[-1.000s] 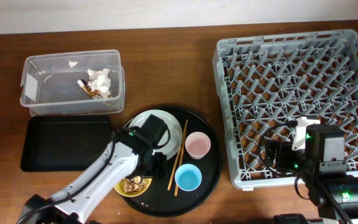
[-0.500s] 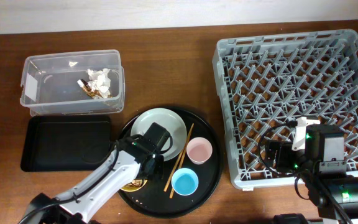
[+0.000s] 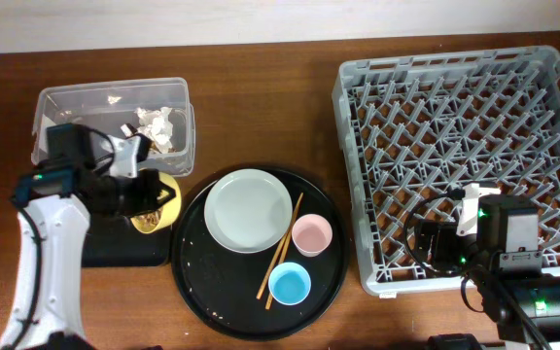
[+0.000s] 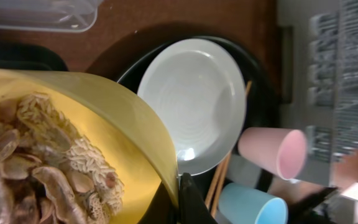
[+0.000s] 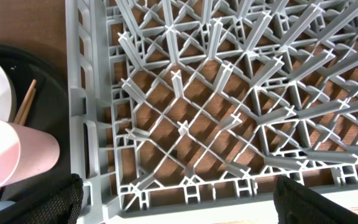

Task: Sort waste into correct bins and load items into the dishwasher rack
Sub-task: 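Grasp the yellow bowl with left gripper and tip scraps onto black tray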

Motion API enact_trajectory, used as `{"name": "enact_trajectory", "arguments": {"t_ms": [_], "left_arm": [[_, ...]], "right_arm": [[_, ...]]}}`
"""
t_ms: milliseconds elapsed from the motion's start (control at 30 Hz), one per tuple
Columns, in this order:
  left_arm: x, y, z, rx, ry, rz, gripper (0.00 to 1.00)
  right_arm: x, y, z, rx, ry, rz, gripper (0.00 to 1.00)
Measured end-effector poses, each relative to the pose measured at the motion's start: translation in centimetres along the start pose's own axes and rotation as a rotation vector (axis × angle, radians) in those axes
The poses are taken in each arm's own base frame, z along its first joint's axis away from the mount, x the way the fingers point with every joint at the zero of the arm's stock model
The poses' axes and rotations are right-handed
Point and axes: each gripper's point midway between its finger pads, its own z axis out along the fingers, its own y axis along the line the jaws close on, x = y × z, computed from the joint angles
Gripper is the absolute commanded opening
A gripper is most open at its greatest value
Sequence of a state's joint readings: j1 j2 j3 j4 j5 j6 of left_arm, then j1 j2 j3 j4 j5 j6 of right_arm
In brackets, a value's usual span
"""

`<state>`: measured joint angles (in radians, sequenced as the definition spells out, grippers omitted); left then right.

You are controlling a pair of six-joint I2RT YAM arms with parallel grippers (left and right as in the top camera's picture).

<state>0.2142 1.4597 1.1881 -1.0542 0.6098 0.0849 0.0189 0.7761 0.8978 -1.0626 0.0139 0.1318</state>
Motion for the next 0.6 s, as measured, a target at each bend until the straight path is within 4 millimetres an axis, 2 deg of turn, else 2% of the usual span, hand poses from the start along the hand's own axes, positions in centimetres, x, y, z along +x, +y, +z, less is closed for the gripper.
{"name": "enact_trajectory", "arguments": {"t_ms": [100, 167, 300, 333, 467, 600], "left_arm": [[-1.1, 2.3, 0.6, 0.198, -0.014, -0.097, 0.0], [-1.5, 5.2, 1.7, 0.309, -0.015, -0.224, 0.0], [-2.3, 8.9, 1.5, 0.515, -0.094, -0.439, 0.0], [-2.7, 9.3, 0.5, 0.58, -0.141, -0.487, 0.0], [-4.4, 7.5, -2.9, 0.807, -0.235, -0.6, 0.0], [-5.0, 7.0, -3.8, 0.868, -0.266, -0.611, 0.0]], "right_arm": [[0.0, 0.0, 0.0, 0.0, 0.0, 0.0, 0.99], [0.0, 0.0, 0.0, -0.002, 0.0, 0.0, 0.99], [0.0, 0.1, 0.0, -0.003, 0.0, 0.0, 0.99], [0.0, 0.1, 0.0, -0.003, 0.0, 0.0, 0.99], [0.0, 0.1, 0.0, -0.003, 0.001, 0.0, 0.99], [0.0, 0.1, 0.0, -0.003, 0.0, 0.0, 0.99]]}}
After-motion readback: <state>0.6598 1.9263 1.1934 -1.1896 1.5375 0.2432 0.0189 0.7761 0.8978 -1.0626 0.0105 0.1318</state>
